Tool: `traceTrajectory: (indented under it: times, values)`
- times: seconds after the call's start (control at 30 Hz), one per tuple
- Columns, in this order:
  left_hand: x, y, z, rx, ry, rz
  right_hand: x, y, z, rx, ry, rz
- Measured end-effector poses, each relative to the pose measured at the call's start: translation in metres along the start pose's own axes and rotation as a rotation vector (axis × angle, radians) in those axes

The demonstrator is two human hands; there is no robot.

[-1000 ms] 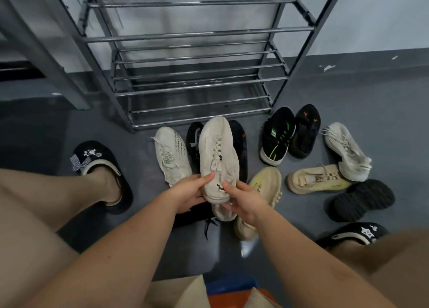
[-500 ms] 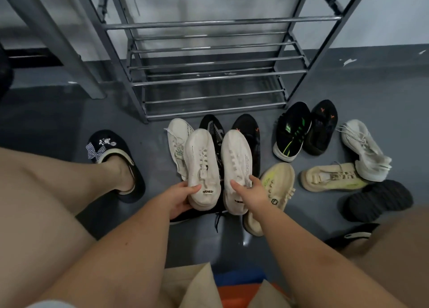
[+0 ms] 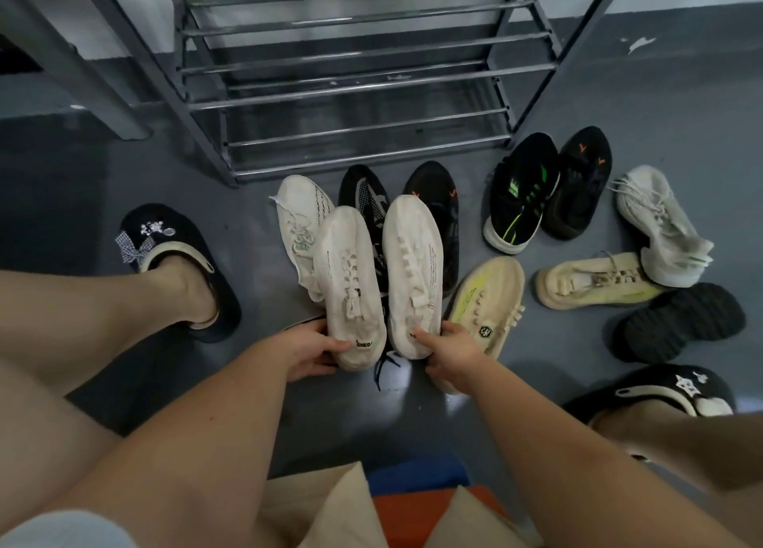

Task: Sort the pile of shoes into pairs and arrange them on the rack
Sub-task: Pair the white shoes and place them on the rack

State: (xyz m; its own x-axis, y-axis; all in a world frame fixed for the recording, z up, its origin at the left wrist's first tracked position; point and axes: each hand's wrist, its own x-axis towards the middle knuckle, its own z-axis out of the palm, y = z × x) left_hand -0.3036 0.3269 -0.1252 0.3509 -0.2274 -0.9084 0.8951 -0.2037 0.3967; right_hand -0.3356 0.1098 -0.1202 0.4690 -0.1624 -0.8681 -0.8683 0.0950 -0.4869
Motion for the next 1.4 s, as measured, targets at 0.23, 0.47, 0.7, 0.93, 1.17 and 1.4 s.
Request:
traceTrajectory:
  times: [0.23, 0.47, 0.7, 0.93, 1.17, 1.4]
  values:
    - [-0.004, 0.002, 0.001, -0.058, 0.035, 0.002, 0.008, 0.002, 0.008, 0.092, 0.049, -0.027]
    - [-0.023, 0.015, 0.002, -0.302, 0.023, 0.042, -0.002, -0.016, 0.006, 0.228, -0.059, -0.026]
    - [-0.043, 0.035, 0.013, -0.342, 0.041, 0.133, -0.026, -0.037, -0.01, 0.332, -0.105, -0.05]
    - [-0.067, 0.065, 0.021, -0.407, 0.0, 0.274, -0.055, -0.07, -0.022, 0.439, -0.14, -0.117]
    - [-0.097, 0.101, 0.037, -0.36, -0.063, 0.413, -0.085, -0.1, -0.043, 0.49, -0.129, -0.245]
    - [-0.131, 0.139, 0.065, -0.221, -0.165, 0.56, -0.125, -0.139, -0.081, 0.444, -0.061, -0.385]
